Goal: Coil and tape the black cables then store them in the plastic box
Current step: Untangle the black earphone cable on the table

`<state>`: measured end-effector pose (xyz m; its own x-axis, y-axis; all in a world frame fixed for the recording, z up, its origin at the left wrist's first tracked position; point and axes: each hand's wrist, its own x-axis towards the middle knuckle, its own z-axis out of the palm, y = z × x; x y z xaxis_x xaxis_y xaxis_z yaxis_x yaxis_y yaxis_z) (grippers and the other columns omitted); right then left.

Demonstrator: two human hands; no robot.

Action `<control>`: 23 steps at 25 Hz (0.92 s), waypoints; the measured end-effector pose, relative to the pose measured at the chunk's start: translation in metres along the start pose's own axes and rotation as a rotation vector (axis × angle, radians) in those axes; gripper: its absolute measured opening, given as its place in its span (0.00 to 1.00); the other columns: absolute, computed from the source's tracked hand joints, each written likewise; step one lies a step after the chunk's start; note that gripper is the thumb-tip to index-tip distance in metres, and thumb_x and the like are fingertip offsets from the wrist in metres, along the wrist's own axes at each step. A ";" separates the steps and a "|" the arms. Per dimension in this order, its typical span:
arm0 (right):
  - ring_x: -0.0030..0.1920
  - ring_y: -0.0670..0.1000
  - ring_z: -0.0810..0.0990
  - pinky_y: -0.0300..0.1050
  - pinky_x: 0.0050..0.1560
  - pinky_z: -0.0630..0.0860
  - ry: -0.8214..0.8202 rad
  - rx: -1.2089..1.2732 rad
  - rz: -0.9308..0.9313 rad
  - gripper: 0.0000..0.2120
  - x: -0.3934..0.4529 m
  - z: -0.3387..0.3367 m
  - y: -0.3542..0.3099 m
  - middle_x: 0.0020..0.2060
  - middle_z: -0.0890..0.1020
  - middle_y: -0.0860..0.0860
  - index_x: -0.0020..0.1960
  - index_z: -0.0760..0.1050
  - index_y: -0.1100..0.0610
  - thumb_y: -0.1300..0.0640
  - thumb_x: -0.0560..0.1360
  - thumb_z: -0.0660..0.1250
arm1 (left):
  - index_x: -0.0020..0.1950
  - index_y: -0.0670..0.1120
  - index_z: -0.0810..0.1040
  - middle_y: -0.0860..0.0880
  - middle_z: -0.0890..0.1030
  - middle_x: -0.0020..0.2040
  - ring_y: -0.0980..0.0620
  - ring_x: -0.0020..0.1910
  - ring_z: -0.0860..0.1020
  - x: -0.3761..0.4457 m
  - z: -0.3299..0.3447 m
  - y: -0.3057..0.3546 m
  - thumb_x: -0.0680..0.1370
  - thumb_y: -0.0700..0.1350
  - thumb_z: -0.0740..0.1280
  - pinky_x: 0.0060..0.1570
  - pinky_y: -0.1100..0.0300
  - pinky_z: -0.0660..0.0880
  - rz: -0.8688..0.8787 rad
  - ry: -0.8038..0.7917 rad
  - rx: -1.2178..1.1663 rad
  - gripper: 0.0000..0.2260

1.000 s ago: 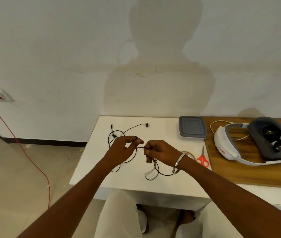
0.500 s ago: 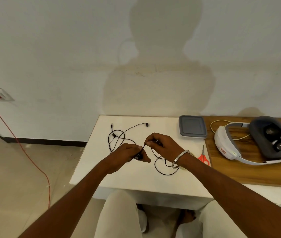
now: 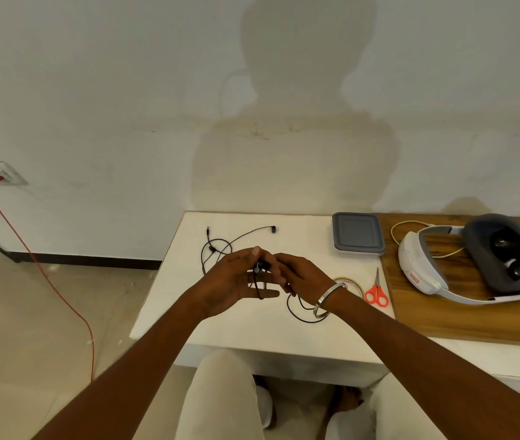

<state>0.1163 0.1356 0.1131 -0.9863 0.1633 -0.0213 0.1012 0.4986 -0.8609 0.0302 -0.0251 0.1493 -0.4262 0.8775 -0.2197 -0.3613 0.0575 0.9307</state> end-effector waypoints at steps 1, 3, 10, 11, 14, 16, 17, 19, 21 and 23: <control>0.28 0.43 0.71 0.32 0.33 0.70 -0.023 -0.004 -0.005 0.11 0.000 0.001 0.000 0.29 0.74 0.49 0.51 0.74 0.51 0.57 0.81 0.53 | 0.50 0.44 0.80 0.41 0.81 0.49 0.38 0.53 0.80 0.000 0.001 0.001 0.77 0.53 0.64 0.57 0.37 0.75 0.020 -0.005 -0.052 0.14; 0.27 0.44 0.70 0.36 0.34 0.70 -0.056 -0.007 0.000 0.13 -0.002 0.005 0.002 0.28 0.73 0.49 0.44 0.72 0.48 0.59 0.81 0.52 | 0.50 0.44 0.79 0.41 0.80 0.48 0.39 0.52 0.81 0.001 0.004 0.005 0.77 0.53 0.64 0.56 0.35 0.75 0.064 -0.004 -0.134 0.13; 0.30 0.45 0.72 0.36 0.33 0.72 -0.170 0.107 0.125 0.11 -0.009 0.023 0.004 0.31 0.74 0.48 0.51 0.74 0.50 0.52 0.81 0.53 | 0.55 0.44 0.79 0.41 0.80 0.60 0.38 0.63 0.77 0.007 0.012 0.015 0.79 0.52 0.57 0.60 0.35 0.73 0.141 0.086 -0.155 0.17; 0.30 0.45 0.73 0.35 0.33 0.72 -0.193 0.103 0.130 0.13 -0.009 0.026 0.003 0.31 0.74 0.48 0.55 0.74 0.53 0.51 0.81 0.53 | 0.57 0.45 0.79 0.43 0.79 0.63 0.40 0.64 0.76 0.007 0.011 0.014 0.80 0.52 0.56 0.62 0.35 0.71 0.144 0.098 -0.103 0.17; 0.30 0.46 0.73 0.37 0.36 0.73 -0.245 0.055 0.127 0.16 -0.009 0.030 -0.001 0.30 0.74 0.47 0.58 0.75 0.56 0.50 0.81 0.53 | 0.61 0.47 0.78 0.50 0.79 0.64 0.50 0.65 0.76 0.009 0.007 0.010 0.80 0.54 0.57 0.65 0.43 0.70 0.142 0.143 0.176 0.18; 0.29 0.45 0.73 0.37 0.37 0.73 -0.246 0.034 0.106 0.15 -0.009 0.029 -0.004 0.29 0.74 0.47 0.55 0.76 0.55 0.51 0.81 0.54 | 0.61 0.50 0.80 0.53 0.80 0.62 0.53 0.63 0.76 0.009 0.006 0.008 0.80 0.55 0.58 0.63 0.51 0.71 0.149 0.171 0.368 0.17; 0.28 0.45 0.72 0.37 0.37 0.73 -0.241 0.028 0.096 0.14 -0.010 0.028 -0.005 0.29 0.74 0.47 0.53 0.77 0.55 0.51 0.81 0.54 | 0.60 0.52 0.81 0.54 0.81 0.60 0.53 0.61 0.76 0.009 0.005 0.007 0.80 0.54 0.58 0.60 0.56 0.72 0.154 0.190 0.443 0.15; 0.28 0.45 0.71 0.39 0.36 0.72 -0.231 0.026 0.095 0.12 -0.008 0.025 -0.004 0.29 0.73 0.47 0.50 0.77 0.54 0.53 0.81 0.55 | 0.59 0.51 0.81 0.56 0.82 0.58 0.56 0.54 0.77 0.010 0.002 0.003 0.81 0.50 0.59 0.54 0.65 0.72 0.149 0.214 0.540 0.14; 0.29 0.44 0.71 0.40 0.37 0.71 -0.219 0.015 0.088 0.11 -0.006 0.021 -0.002 0.29 0.72 0.45 0.49 0.77 0.54 0.55 0.80 0.56 | 0.57 0.52 0.82 0.58 0.82 0.58 0.60 0.50 0.77 0.013 -0.004 -0.004 0.81 0.50 0.59 0.55 0.65 0.72 0.123 0.200 0.634 0.12; 0.29 0.44 0.72 0.41 0.38 0.72 -0.208 -0.005 0.074 0.10 -0.006 0.016 -0.003 0.30 0.73 0.44 0.49 0.78 0.55 0.57 0.79 0.58 | 0.55 0.57 0.82 0.60 0.80 0.59 0.63 0.54 0.77 0.016 -0.014 -0.014 0.81 0.53 0.60 0.62 0.60 0.71 0.095 0.185 0.775 0.11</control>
<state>0.1195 0.1199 0.1076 -0.9816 0.0206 -0.1896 0.1747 0.4957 -0.8508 0.0173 -0.0188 0.1291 -0.5815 0.8059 -0.1111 0.3329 0.3603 0.8714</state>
